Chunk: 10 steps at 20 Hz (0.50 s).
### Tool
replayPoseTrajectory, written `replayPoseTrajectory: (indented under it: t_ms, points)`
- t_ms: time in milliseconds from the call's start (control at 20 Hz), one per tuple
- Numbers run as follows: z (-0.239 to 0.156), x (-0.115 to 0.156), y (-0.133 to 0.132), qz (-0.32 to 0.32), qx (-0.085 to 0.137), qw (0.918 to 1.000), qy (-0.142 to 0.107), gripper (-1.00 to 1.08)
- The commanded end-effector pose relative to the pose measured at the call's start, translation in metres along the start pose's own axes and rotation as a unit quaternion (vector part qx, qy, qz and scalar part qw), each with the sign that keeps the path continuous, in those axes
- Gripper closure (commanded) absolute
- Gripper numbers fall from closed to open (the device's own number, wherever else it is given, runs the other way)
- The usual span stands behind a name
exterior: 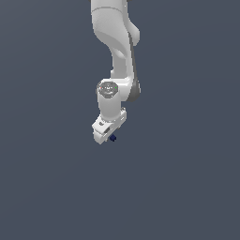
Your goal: Pick up the object and move it to a goal position.
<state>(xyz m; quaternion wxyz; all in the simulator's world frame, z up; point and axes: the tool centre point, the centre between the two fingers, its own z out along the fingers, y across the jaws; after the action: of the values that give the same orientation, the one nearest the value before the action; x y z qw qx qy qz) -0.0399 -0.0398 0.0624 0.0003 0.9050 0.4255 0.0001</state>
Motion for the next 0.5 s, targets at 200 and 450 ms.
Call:
replayPoseTrajectory:
  t_ms: [200, 450]
  points:
    - [0.020, 0.000, -0.001, -0.001, 0.000, 1.0000, 0.000, -0.92]
    - [0.042, -0.001, -0.001, -0.002, 0.000, 1.0000, 0.000, -0.92]
